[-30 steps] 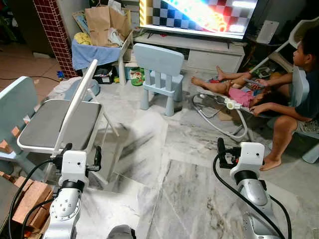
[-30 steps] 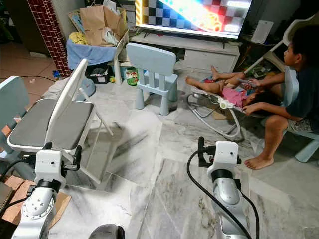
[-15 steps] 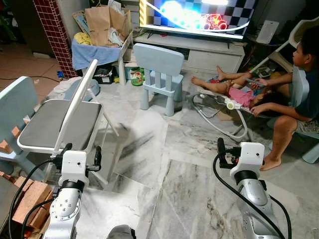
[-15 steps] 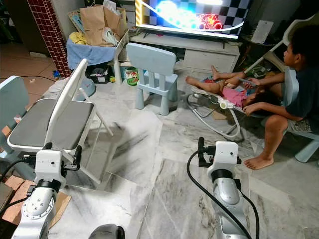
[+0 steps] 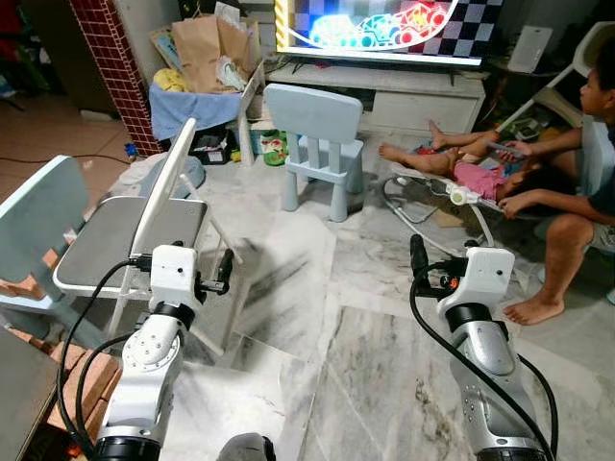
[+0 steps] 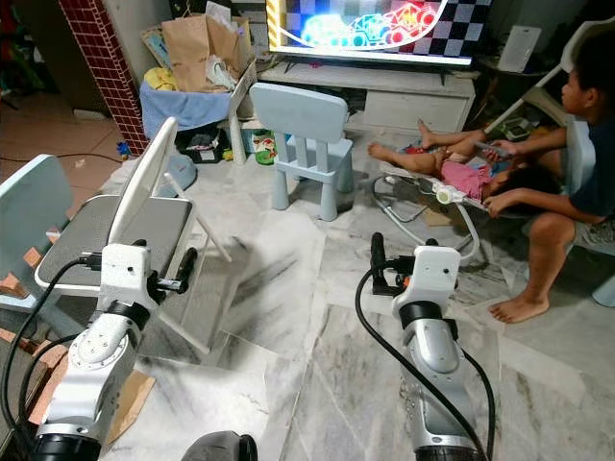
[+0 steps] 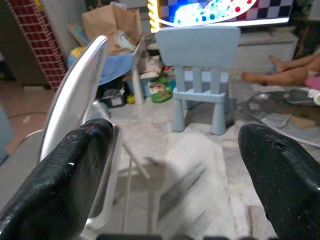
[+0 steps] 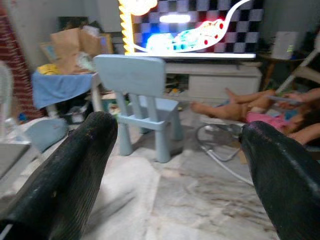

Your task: Restocking fridge

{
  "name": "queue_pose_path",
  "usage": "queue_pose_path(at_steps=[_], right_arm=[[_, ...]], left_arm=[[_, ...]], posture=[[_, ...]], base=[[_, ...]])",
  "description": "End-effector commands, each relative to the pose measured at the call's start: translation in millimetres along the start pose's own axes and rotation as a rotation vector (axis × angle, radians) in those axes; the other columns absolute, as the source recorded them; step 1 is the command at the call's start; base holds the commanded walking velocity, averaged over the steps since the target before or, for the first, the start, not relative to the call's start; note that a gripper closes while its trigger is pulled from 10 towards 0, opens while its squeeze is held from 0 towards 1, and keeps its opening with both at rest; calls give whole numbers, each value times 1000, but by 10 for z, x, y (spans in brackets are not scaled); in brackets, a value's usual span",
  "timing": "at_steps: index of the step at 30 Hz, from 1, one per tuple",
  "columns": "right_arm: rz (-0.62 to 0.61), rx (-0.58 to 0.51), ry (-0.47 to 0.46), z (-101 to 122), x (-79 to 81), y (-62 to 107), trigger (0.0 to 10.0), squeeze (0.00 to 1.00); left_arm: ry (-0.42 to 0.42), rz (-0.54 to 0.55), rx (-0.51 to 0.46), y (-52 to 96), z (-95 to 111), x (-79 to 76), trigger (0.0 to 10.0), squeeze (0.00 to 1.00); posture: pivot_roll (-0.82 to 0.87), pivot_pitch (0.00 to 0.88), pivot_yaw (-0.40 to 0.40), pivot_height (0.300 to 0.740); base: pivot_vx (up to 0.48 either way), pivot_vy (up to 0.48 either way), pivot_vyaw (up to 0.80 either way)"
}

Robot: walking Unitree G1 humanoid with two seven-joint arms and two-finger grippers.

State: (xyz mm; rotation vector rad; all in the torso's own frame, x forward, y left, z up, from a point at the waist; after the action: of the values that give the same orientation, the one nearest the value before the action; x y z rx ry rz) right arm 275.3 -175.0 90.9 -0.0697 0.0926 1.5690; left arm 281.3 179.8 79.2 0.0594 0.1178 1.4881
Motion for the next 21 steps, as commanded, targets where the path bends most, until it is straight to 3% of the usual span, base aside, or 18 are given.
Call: queue_pose_path(at_steps=[1, 5, 10, 15, 21], right_arm=[[21, 14, 25, -20, -17, 77, 10000, 0], [49, 60, 52, -134, -65, 234, 10000, 0], [60, 69, 66, -152, -69, 248, 10000, 0], [40, 54, 36, -108, -48, 129, 10000, 0], [30, 33, 26, -58, -25, 49, 10000, 0]], left_arm=[[16, 50, 33, 108, -57, 108, 10000, 0], [51, 71, 77, 339, -220, 140, 10000, 0], [64, 93, 106, 428, -308, 109, 10000, 0], [42, 62, 96, 317, -271, 52, 10000, 0], [2, 44, 67, 182, -165, 87, 10000, 0]], posture=[[75, 0, 29, 740], [87, 0, 4, 740], [87, 0, -8, 740], [82, 0, 1, 740], [68, 0, 21, 740]], base=[[0, 0, 0], [0, 0, 0], [0, 0, 0], [-280, 300, 0], [-299, 379, 0]])
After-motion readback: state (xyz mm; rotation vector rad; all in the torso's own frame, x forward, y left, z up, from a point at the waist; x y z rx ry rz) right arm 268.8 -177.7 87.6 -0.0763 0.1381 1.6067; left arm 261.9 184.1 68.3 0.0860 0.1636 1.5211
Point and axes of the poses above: a point about 5 cm out from each wrist's last joint towards the gripper, its own y axis pointing back from the gripper into the wrist, its own z axis along the axis of the wrist's last joint, x = y × z, the point moved 2 cm from there along -y, pointing out of the wrist towards the gripper, and after that the axes turned 8 degrees about y, right-handed, at the moved point
